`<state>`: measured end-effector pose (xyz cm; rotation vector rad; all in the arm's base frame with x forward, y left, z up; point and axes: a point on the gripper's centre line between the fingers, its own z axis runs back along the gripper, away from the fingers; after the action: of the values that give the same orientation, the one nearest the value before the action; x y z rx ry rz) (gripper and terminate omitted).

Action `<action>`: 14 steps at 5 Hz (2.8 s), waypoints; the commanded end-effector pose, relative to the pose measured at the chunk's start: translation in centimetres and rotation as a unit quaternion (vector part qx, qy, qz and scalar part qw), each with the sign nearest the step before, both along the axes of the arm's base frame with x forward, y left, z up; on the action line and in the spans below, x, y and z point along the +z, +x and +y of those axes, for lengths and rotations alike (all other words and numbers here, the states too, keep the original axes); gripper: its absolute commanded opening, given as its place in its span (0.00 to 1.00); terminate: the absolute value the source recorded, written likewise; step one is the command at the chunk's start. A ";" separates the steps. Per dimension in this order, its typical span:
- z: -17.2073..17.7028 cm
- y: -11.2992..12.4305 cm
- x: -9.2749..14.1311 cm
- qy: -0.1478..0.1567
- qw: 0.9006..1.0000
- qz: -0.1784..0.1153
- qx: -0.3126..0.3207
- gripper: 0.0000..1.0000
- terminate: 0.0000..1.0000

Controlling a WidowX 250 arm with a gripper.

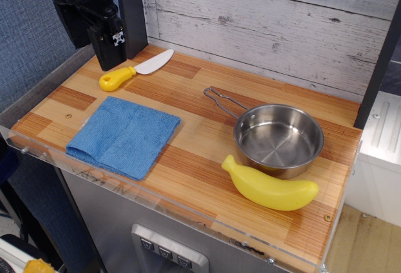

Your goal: Place pot on top of blue cloth below yellow knife

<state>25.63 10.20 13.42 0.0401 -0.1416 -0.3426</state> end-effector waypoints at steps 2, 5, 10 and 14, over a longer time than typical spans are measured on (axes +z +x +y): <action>-2.4 0.2 0.1 -0.045 0.995 -0.004 0.086 1.00 0.00; -8.4 3.2 -2.4 -0.158 0.959 -0.009 0.237 1.00 0.00; -14.7 4.1 -11.0 -0.066 0.971 -0.004 0.228 1.00 0.00; -14.7 4.6 -11.9 -0.017 0.987 -0.021 0.158 0.00 0.00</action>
<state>29.78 -4.43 0.79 0.0361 -0.1602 -0.0102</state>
